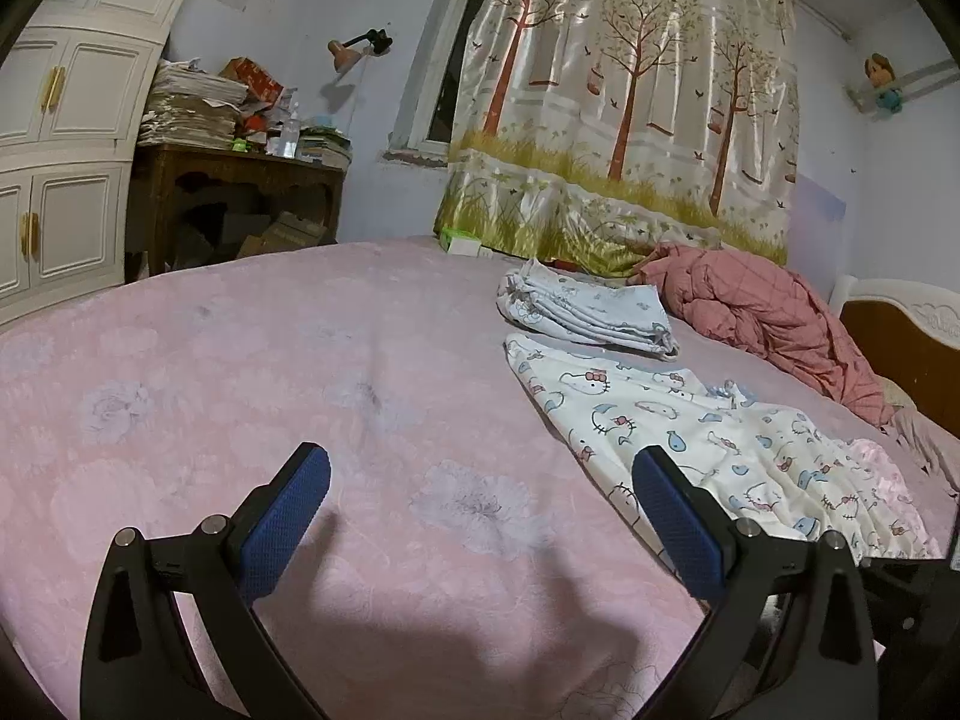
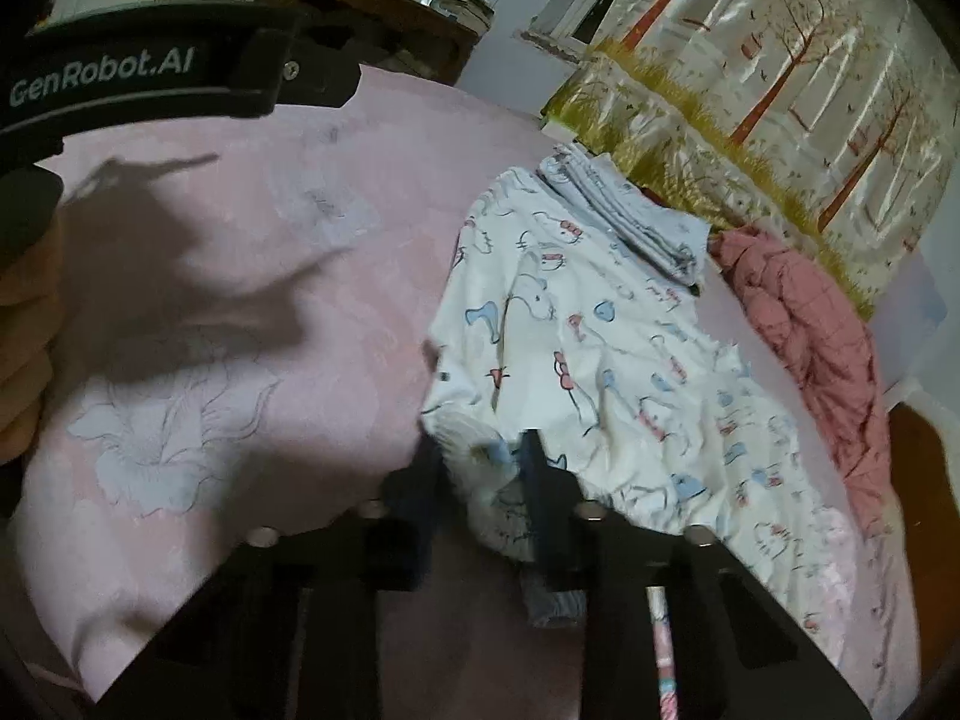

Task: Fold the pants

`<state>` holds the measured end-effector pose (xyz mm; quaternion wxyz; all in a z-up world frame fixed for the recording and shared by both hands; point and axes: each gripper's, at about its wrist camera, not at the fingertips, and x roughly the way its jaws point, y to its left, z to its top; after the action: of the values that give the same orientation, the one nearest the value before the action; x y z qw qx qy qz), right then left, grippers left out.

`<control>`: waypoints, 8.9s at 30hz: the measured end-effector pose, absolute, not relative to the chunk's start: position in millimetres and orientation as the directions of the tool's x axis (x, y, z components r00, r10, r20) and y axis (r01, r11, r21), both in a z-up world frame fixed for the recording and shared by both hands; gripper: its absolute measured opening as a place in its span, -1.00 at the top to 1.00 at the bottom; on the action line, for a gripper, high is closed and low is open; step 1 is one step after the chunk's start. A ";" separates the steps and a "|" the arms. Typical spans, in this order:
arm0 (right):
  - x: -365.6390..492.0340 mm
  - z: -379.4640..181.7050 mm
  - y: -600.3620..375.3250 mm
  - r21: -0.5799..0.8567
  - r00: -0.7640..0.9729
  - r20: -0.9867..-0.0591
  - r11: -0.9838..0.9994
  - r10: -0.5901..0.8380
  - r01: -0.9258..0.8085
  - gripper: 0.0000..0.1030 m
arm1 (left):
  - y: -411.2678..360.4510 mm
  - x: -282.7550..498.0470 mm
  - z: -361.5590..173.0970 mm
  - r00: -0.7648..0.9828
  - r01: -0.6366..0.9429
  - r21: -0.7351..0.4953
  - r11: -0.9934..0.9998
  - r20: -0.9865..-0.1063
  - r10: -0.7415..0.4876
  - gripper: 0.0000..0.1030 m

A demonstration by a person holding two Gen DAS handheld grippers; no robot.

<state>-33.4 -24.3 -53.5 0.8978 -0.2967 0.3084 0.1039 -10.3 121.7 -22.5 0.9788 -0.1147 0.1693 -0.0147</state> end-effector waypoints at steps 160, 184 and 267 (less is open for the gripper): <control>-147.3 -37.5 -241.5 0.311 0.902 -0.359 0.881 -0.238 0.356 0.81 | -450.9 258.4 28.2 0.462 0.704 -0.006 0.710 -0.755 -0.465 0.99; -153.1 -41.2 -234.5 0.314 0.877 -0.385 0.853 -0.287 0.417 0.78 | -479.9 258.0 -14.2 0.397 0.694 -0.035 0.719 -0.815 -0.423 0.65; -146.4 -13.7 -292.2 0.177 0.889 -0.392 0.929 -0.238 0.326 0.44 | -101.4 -53.6 16.2 0.700 0.502 -0.077 0.861 -0.550 -0.457 0.13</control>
<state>-146.4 -292.2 -13.7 0.9644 0.1196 0.1851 -0.1461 -53.6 -101.4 16.2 0.9210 0.0396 0.2873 -0.2602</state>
